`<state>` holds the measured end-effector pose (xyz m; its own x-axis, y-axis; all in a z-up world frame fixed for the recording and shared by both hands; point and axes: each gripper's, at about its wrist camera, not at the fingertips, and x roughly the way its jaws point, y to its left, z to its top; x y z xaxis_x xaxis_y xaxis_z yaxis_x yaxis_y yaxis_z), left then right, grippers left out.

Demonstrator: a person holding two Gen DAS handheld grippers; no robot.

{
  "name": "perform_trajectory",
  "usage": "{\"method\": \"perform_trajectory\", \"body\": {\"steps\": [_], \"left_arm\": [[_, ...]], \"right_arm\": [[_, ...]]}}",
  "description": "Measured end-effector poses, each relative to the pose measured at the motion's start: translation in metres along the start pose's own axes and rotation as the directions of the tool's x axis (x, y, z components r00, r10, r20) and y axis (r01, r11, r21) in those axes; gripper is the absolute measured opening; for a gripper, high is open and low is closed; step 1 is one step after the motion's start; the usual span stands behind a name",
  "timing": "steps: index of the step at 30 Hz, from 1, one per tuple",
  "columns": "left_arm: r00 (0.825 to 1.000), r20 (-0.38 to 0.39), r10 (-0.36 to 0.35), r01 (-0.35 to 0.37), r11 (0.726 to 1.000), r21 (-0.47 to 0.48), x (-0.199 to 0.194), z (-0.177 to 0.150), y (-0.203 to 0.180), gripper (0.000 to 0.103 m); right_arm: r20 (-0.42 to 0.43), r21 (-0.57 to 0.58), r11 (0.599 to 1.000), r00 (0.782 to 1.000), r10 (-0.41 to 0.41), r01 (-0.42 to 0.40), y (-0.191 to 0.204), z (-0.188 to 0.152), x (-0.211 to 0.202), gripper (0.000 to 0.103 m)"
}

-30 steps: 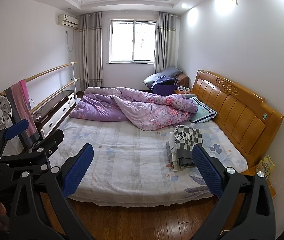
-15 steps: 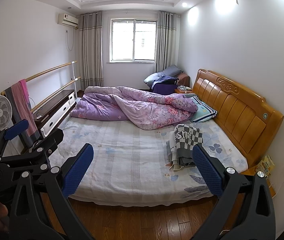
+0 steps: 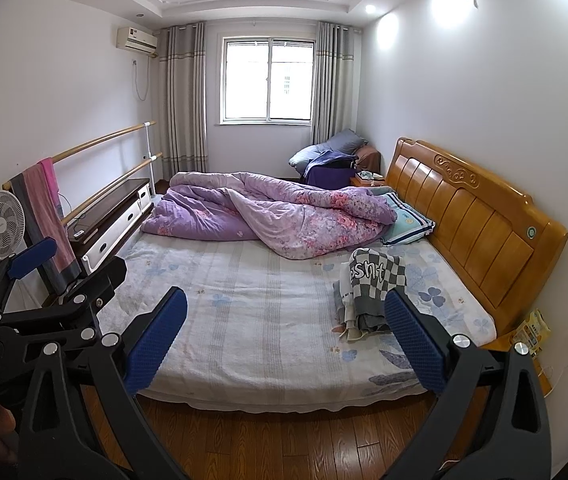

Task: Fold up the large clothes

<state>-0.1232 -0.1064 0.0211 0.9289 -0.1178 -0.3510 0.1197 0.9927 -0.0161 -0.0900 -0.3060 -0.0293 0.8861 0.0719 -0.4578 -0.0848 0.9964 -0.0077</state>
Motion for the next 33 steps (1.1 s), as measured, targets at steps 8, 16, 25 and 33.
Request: {"method": "perform_trajectory", "body": {"steps": [8, 16, 25, 33], "left_arm": [[1.000, -0.001, 0.003, -0.003, 1.000, -0.001, 0.0013, -0.0004, -0.0013, 0.098], [1.000, -0.007, 0.006, -0.006, 1.000, -0.003, 0.0036, -0.0012, -0.0032, 0.098], [1.000, -0.008, 0.005, -0.005, 1.000, -0.003, 0.0041, -0.0017, -0.0027, 0.098], [1.000, -0.009, 0.004, -0.004, 1.000, -0.003, 0.0048, -0.0013, -0.0024, 0.098]], "right_arm": [[0.000, 0.000, 1.000, 1.000, 0.000, 0.000, -0.0005, 0.0002, -0.0001, 0.095], [-0.005, -0.004, 1.000, 1.000, 0.006, -0.006, -0.0015, 0.0046, 0.0039, 0.095], [-0.008, -0.005, 1.000, 1.000, 0.008, -0.008, -0.0034, 0.0058, 0.0064, 0.095], [-0.009, -0.003, 1.000, 1.000, 0.009, -0.009, -0.0047, 0.0057, 0.0073, 0.095]]}}
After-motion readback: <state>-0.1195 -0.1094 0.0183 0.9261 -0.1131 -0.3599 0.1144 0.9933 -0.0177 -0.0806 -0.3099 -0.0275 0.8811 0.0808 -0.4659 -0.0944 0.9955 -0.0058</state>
